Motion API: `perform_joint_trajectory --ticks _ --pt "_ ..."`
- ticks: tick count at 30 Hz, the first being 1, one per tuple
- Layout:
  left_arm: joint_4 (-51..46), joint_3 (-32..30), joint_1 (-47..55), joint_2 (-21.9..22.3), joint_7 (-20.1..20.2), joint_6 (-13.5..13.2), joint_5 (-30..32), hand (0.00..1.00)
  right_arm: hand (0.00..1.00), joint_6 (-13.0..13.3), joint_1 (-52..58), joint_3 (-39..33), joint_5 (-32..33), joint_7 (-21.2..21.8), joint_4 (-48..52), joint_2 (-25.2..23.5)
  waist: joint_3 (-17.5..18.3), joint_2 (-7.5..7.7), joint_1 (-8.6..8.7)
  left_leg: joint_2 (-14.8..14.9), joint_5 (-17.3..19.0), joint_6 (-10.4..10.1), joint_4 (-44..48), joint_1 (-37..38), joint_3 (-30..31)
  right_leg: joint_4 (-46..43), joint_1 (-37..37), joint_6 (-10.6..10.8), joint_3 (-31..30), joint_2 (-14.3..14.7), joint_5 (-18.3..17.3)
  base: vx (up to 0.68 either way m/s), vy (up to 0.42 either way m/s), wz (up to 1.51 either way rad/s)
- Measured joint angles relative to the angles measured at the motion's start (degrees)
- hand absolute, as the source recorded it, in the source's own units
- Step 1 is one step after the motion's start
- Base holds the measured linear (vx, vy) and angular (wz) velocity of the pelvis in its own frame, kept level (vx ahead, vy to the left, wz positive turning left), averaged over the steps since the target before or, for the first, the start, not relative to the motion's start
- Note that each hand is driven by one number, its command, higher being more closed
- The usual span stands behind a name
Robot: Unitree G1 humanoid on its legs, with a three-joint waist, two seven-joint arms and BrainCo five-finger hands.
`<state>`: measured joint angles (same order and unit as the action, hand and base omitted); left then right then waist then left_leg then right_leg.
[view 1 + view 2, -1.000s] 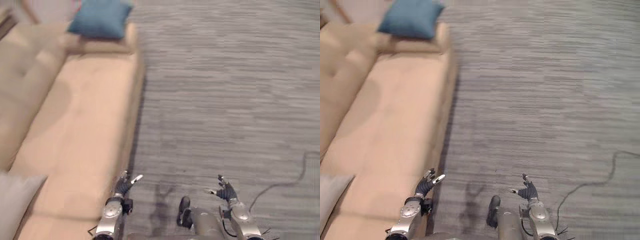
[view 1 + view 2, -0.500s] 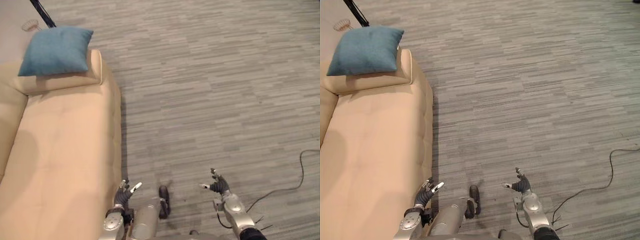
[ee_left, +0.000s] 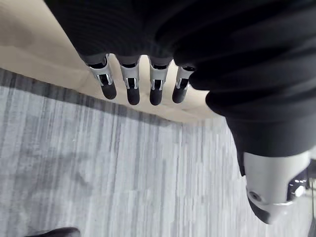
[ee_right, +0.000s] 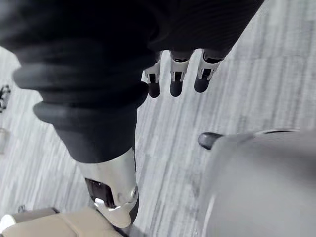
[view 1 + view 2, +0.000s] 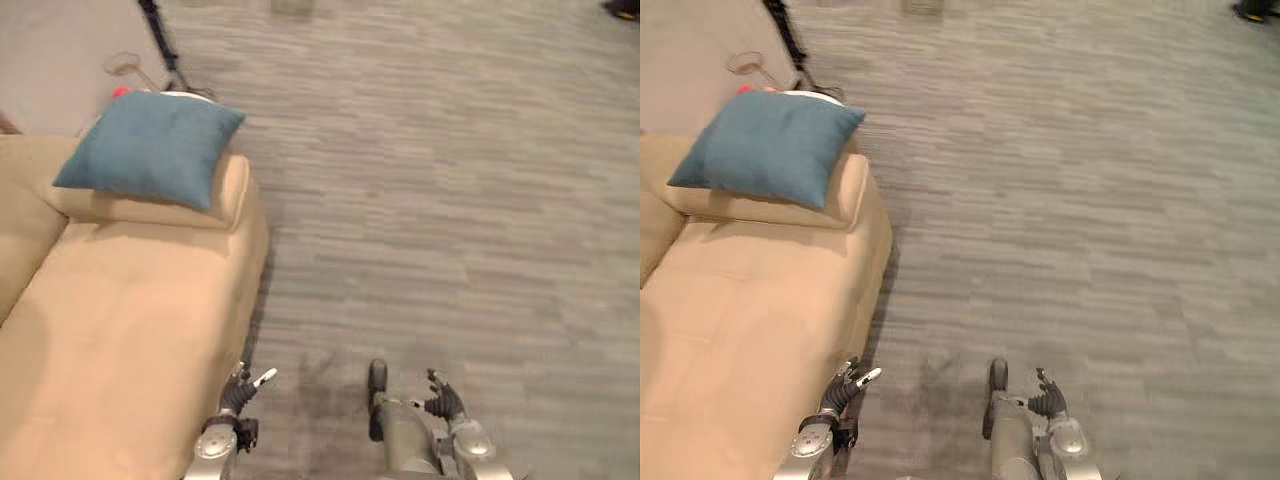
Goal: Pick up cushions and gather them together orderly.
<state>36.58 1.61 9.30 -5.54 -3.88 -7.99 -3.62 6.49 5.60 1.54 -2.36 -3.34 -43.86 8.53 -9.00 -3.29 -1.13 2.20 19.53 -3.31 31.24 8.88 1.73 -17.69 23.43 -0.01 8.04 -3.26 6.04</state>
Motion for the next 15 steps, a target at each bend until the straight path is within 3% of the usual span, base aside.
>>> perform_joint_trajectory --ticks 1,2,3,4,5,6,7,9,10,11,12,13,15 --pt "0.11 -0.08 0.06 0.43 -0.01 0.03 0.01 0.00 0.00 -0.02 -0.42 0.01 0.00 -0.01 0.49 0.05 -0.16 -1.21 0.20 1.80 -2.60 -1.76 6.61 -2.96 -0.63 -0.21 -1.10 -0.22 1.12 0.84 -1.68 0.89 -0.244 0.18" --pt "0.16 -1.05 0.09 1.49 0.07 0.27 -0.01 0.00 0.00 -0.11 -1.21 0.24 0.09 -0.04 1.62 -0.02 -0.31 -2.44 -0.07 4.58 -12.96 -1.48 18.66 -8.80 -2.62 0.15 -3.42 -1.19 1.70 2.75 -3.87 0.71 -0.160 -0.10" --pt "0.24 -1.90 0.19 2.47 0.05 0.38 -0.01 0.00 0.00 0.05 -1.64 0.38 0.31 -0.19 3.13 -0.65 -0.67 -2.52 -1.24 9.61 -15.26 0.01 30.45 -14.25 -6.40 1.67 -7.81 -2.23 1.44 4.29 -5.69 0.69 -0.170 -0.18" --pt "0.24 -1.81 -0.33 2.56 0.14 0.43 -0.01 0.00 0.00 0.12 -1.73 0.14 0.72 -0.28 3.34 -0.92 -0.98 -2.15 -1.20 10.99 -14.08 1.72 33.86 -15.53 -7.87 2.41 -9.81 -2.43 1.43 4.42 -6.29 0.67 -0.145 -0.11" --pt "0.08 -1.73 -1.26 2.71 0.18 0.46 -0.01 0.00 0.00 0.12 -1.93 0.10 1.21 -0.41 3.82 -1.80 -1.96 -0.86 -1.66 11.86 -11.63 2.96 37.12 -18.72 -10.05 4.33 -14.69 -2.71 1.07 3.92 -7.32 0.50 -0.088 0.11" --pt "-0.09 -1.71 -1.38 2.67 0.18 0.41 -0.03 0.00 0.00 0.13 -1.92 0.02 1.93 -0.43 4.18 -2.03 -2.28 -0.05 -1.78 11.54 -10.42 3.00 36.96 -20.17 -11.02 5.93 -17.58 -2.80 0.96 3.21 -7.76 0.59 -0.075 0.10" --pt "-0.18 -1.72 -1.39 2.56 0.16 0.30 -0.06 0.00 0.00 0.29 -1.92 -0.29 2.46 -0.54 4.79 -2.08 -2.20 1.07 -2.01 10.74 -8.50 3.04 33.68 -22.95 -12.71 8.35 -21.26 -2.96 0.61 2.06 -8.50 0.54 -0.015 -0.04" --pt "-1.20 -1.72 -1.32 2.67 0.14 0.22 -0.11 0.00 0.00 1.01 -2.64 -1.73 2.67 -0.73 5.32 -1.76 -2.57 1.68 -3.16 8.85 -6.96 3.14 23.79 -27.49 -14.08 10.98 -24.92 -0.72 0.02 0.61 -11.04 0.50 0.054 -0.11" --pt "-1.24 -1.69 -1.28 2.82 0.16 0.27 -0.14 0.00 0.00 0.95 -3.25 -2.60 2.83 -0.85 4.53 -1.18 -2.31 0.68 -3.17 7.55 -7.75 2.03 9.58 -29.22 -13.61 11.20 -26.28 1.13 0.02 0.03 -12.26 0.46 0.160 -0.07" --pt "-1.30 -1.72 -0.67 3.11 0.15 0.25 -0.17 0.00 0.00 0.98 -3.11 -2.88 2.86 -1.01 4.51 -0.39 -2.03 -0.54 -3.41 6.99 -10.92 -0.86 -3.30 -28.51 -14.15 11.15 -27.21 2.49 -0.15 0.34 -13.69 0.58 0.222 -0.07" --pt "-0.20 -1.87 -0.54 2.69 0.15 0.49 -0.21 0.00 0.00 0.77 -3.67 -3.34 2.85 -1.44 2.97 -0.46 -2.45 -0.55 -4.14 5.99 -13.99 5.10 -6.99 -26.26 -16.88 10.68 -29.16 3.56 -0.65 -0.74 -15.45 0.61 0.236 0.09" --pt "-0.43 -1.89 -0.33 2.61 0.11 0.62 -0.20 0.00 0.00 0.72 -3.59 -3.09 2.79 -1.42 2.64 -0.87 -1.79 0.79 -4.18 4.22 -13.86 5.09 -8.57 -25.76 -18.49 11.15 -29.30 3.46 -0.52 -2.32 -15.32 0.52 0.196 0.32" --pt "-0.64 -3.03 -0.91 2.05 0.10 0.65 -0.18 0.00 0.00 0.71 -4.18 -3.26 2.58 -1.45 2.37 -0.79 -1.62 1.19 -4.41 3.74 -11.24 8.73 -5.30 -26.63 -20.52 10.62 -29.81 3.83 -0.44 -3.66 -15.15 0.49 0.211 0.40"
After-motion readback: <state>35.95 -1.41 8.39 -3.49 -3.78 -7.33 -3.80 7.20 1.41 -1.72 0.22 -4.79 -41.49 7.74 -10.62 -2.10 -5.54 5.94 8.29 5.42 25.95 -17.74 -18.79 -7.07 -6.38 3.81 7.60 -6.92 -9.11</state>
